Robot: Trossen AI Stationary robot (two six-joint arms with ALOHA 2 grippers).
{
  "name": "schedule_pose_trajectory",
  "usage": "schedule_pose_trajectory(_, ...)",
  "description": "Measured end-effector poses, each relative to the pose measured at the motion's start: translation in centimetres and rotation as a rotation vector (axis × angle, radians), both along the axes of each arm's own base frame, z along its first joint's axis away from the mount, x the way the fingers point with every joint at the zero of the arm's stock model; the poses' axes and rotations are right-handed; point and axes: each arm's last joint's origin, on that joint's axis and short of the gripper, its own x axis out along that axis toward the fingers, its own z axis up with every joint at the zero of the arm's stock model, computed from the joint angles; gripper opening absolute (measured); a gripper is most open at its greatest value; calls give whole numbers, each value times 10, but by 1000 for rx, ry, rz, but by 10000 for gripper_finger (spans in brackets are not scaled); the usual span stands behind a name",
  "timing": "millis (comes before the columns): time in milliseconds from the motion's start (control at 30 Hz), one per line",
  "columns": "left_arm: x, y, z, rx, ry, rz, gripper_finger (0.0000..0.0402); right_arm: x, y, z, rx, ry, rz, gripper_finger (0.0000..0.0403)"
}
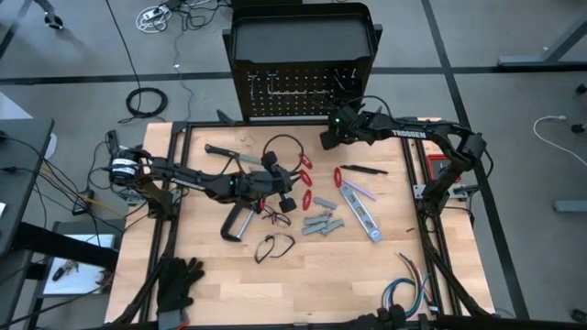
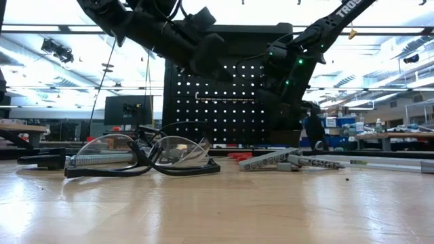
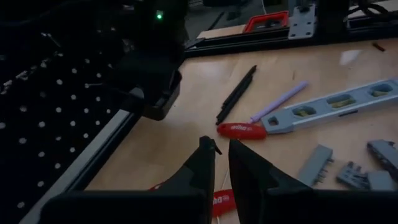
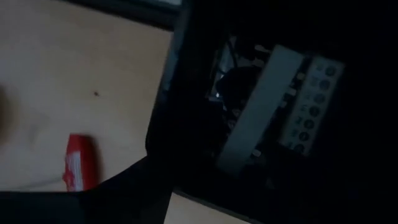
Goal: Hang tools onto peg board
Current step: Put the screwdriver bits on the table
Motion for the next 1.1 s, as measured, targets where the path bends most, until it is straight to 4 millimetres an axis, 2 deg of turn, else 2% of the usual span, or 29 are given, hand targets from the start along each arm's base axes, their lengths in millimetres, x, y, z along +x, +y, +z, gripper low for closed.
schedule_pose_trajectory(200, 2, 0, 7, -31, -103, 11, 47, -1, -1, 0, 18, -59, -146, 247)
schedule_pose_trajectory(600, 3, 1, 10, 69, -78, -17, 47, 3, 1, -2, 19, -137, -344, 241)
schedule_pose_trajectory(900, -1, -1, -4, 92, 97, -44, 47, 13, -11, -30, 45, -128, -386, 231)
schedule_pose_trajectory(1100, -6, -5, -13, 76, 99, -102, 47, 10, -17, -34, 57, -130, -402, 228)
